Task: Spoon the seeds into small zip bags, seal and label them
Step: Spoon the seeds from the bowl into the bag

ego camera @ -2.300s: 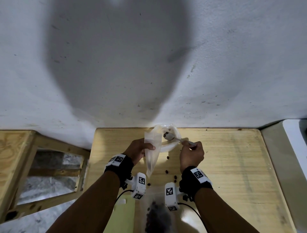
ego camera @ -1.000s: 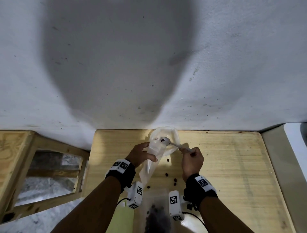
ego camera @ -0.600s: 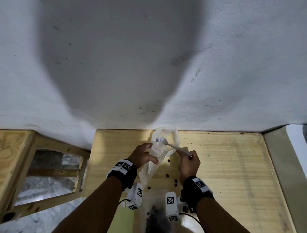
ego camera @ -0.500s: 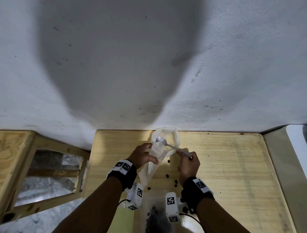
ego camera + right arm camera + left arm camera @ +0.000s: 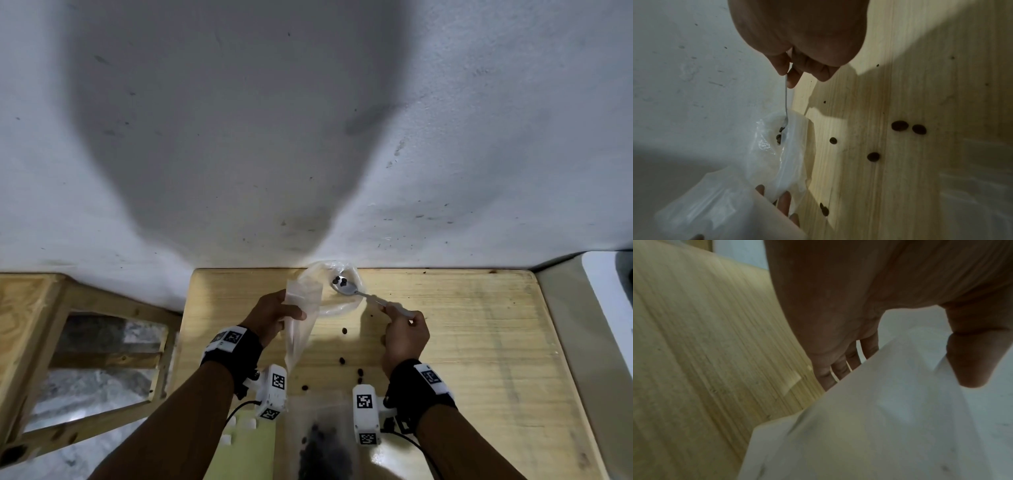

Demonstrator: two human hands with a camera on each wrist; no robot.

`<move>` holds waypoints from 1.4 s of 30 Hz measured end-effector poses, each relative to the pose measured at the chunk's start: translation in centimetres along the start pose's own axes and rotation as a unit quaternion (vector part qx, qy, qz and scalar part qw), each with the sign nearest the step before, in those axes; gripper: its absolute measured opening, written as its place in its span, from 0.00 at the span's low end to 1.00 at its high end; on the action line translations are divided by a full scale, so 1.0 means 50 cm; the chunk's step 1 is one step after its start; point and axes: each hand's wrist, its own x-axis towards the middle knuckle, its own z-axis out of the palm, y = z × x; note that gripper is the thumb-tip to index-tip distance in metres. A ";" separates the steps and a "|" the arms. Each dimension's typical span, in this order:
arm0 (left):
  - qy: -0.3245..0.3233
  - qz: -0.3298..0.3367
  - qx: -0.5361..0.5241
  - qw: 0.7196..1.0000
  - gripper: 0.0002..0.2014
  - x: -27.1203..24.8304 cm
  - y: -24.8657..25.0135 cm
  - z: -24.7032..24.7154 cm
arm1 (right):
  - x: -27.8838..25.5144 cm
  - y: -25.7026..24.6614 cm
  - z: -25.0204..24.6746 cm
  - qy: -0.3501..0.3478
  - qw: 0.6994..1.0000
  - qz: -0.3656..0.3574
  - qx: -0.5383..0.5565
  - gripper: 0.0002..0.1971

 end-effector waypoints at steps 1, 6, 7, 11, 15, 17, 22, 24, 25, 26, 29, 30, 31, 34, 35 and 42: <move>0.003 0.001 -0.002 1.000 0.37 0.002 0.000 0.000 | 0.000 -0.001 -0.002 0.003 1.000 -0.009 -0.002 0.13; 0.018 -0.007 0.022 1.000 0.38 0.006 -0.001 0.008 | -0.004 -0.005 -0.017 -0.012 0.999 -0.039 -0.008 0.15; 0.021 -0.007 0.035 0.999 0.37 0.004 -0.001 0.011 | -0.004 -0.006 -0.020 -0.016 0.999 -0.045 -0.010 0.15; 0.029 0.003 0.093 0.995 0.39 0.006 -0.004 0.015 | -0.002 -0.020 -0.030 -0.028 0.997 -0.070 -0.017 0.15; 0.032 0.009 0.152 0.988 0.45 -0.001 0.000 0.025 | 0.006 -0.044 -0.043 -0.035 0.995 -0.091 -0.007 0.13; 0.038 0.012 0.177 0.983 0.48 -0.005 0.002 0.031 | 0.012 -0.058 -0.051 -0.039 0.993 -0.108 -0.005 0.12; 0.029 0.023 0.212 0.977 0.42 -0.011 0.007 0.037 | 0.002 -0.115 -0.060 -0.097 0.981 -0.162 0.033 0.15; 0.025 0.034 0.219 0.975 0.44 -0.012 0.007 0.039 | -0.016 -0.138 -0.057 -0.137 0.970 -0.198 0.023 0.15; 0.022 0.038 0.223 0.974 0.45 -0.013 0.007 0.041 | -0.025 -0.146 -0.055 -0.156 0.962 -0.223 0.004 0.15; 0.018 0.042 0.225 0.973 0.45 -0.013 0.006 0.043 | -0.034 -0.152 -0.052 -0.177 0.952 -0.251 -0.022 0.15; 0.012 0.042 0.233 0.972 0.44 -0.012 0.005 0.046 | -0.060 -0.155 -0.044 -0.251 0.912 -0.309 -0.099 0.17; 0.010 0.040 0.234 0.971 0.44 -0.012 0.005 0.046 | -0.068 -0.157 -0.041 -0.263 0.905 -0.313 -0.115 0.20; 0.010 0.036 0.234 0.972 0.44 -0.012 0.005 0.046 | -0.073 -0.160 -0.040 -0.257 0.906 -0.314 -0.116 0.22; 0.017 0.026 0.232 0.972 0.47 -0.011 0.002 0.044 | -0.071 -0.163 -0.043 -0.172 0.928 -0.326 -0.051 0.19; 0.020 0.026 0.231 0.972 0.48 -0.011 0.001 0.044 | -0.064 -0.160 -0.045 -0.136 0.933 -0.331 -0.045 0.18; 0.025 0.033 0.239 0.970 0.42 -0.004 -0.009 0.047 | -0.025 -0.081 -0.038 -0.088 0.941 -0.290 -0.151 0.17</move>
